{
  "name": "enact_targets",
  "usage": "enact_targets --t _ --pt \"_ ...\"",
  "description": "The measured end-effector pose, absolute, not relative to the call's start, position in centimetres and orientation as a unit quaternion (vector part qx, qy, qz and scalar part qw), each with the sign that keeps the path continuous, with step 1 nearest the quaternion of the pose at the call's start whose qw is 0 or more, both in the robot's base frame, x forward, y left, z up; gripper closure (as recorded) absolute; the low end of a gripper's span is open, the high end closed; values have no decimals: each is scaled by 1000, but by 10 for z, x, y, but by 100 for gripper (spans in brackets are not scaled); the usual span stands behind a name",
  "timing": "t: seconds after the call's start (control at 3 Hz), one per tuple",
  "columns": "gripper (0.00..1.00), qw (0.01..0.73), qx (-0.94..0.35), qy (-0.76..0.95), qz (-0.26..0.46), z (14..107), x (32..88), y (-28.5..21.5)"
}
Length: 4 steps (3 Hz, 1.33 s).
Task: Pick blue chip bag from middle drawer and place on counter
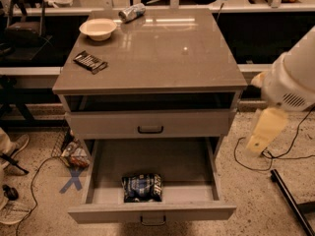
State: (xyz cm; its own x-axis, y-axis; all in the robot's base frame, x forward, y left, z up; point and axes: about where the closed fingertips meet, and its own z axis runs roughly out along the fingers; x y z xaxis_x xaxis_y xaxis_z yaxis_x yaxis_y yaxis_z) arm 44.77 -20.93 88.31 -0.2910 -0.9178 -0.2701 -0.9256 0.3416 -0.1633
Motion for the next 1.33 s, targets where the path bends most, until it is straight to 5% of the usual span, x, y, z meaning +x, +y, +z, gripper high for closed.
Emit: enact_targets --t 0.67,1.33 --pt "0 189 -507 833 115 725 477 -173" --pt "0 205 -492 837 124 703 490 -168"
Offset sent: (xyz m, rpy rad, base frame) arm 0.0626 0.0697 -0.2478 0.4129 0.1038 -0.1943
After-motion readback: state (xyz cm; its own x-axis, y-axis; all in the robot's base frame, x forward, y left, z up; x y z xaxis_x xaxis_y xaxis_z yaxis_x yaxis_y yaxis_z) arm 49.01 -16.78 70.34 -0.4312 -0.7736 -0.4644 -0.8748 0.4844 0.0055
